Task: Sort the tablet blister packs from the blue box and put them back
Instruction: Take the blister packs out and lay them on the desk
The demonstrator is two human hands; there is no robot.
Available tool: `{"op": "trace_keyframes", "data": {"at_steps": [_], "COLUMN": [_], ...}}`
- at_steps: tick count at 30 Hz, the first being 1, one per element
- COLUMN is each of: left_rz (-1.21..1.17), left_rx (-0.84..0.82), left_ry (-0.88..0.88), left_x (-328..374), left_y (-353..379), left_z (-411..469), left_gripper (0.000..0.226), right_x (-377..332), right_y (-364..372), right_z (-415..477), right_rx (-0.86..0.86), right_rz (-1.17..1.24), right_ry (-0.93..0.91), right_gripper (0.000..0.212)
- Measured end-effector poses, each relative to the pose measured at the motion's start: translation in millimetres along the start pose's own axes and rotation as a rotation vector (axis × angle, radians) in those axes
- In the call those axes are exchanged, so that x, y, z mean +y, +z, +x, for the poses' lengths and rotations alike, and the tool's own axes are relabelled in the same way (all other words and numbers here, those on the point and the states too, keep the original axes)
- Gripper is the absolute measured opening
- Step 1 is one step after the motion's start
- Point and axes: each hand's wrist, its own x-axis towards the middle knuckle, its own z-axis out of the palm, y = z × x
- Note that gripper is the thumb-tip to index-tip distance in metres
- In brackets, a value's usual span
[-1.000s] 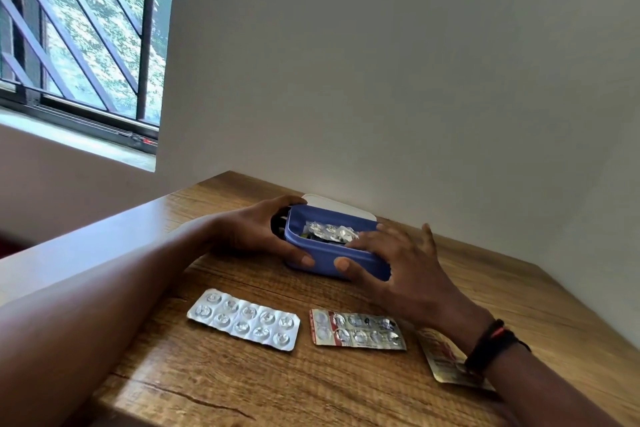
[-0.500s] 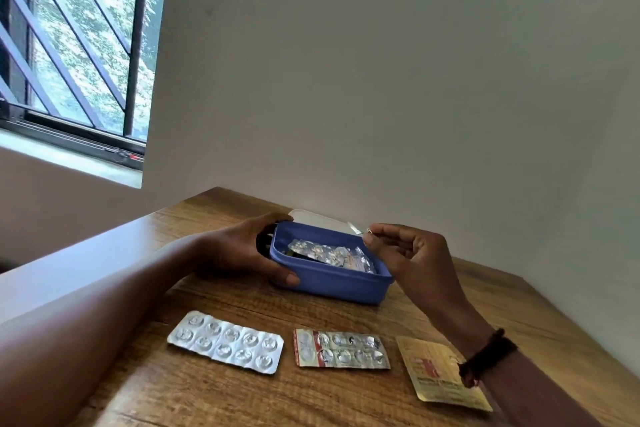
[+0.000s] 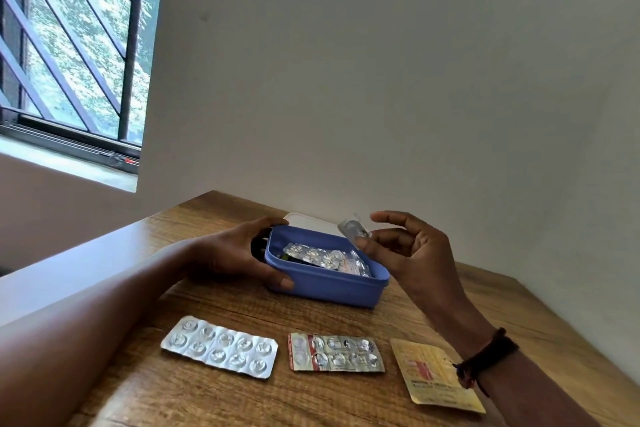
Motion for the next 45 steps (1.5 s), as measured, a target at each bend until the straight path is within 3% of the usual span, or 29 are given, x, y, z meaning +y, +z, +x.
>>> {"op": "trace_keyframes", "data": {"at_steps": [4,11,17,20,24,28,32,38,42,45], "left_rz": [0.012,0.042,0.015,0.0,0.021,0.028,0.052,0.052,0.057,0.066], "left_rx": [-0.002,0.016,0.056,0.07,0.059,0.049,0.045,0.047,0.06,0.057], "left_ry": [-0.005,-0.01,0.054,0.065,0.055,0.012,-0.013,-0.024,-0.016,0.009], "left_x": [1,3,1,4,5,8,10,10,9,6], "left_y": [0,-1,3,5,4,3,3,3,5,3], "left_z": [0,-2,-4,-7,-5,-7,-7,-7,-5,-3], "left_gripper": [0.118,0.115,0.068,0.067,0.084,0.107,0.113,0.106,0.107,0.091], "right_x": [-6,-28,-46,-53,-58,-53,-47,-41,-37,-32], "right_y": [7,25,54,62,65,68,68,71,70,66], "right_z": [-4,-26,-59,-72,-78,-81,-79,-78,-73,-63], "right_rx": [-0.038,-0.295,-0.624,-0.771,-0.858,-0.839,-0.78,-0.758,-0.718,-0.586], "right_rz": [0.029,-0.012,-0.004,-0.062,-0.102,-0.27,-0.338,-0.505,-0.434,-0.353], "right_ry": [-0.104,-0.208,-0.114,-0.08,-0.019,-0.076,-0.143,-0.273,-0.255,-0.238], "right_gripper": [0.019,0.016,0.017,0.017,0.02,0.025,0.032,0.032,0.031,0.025]}}
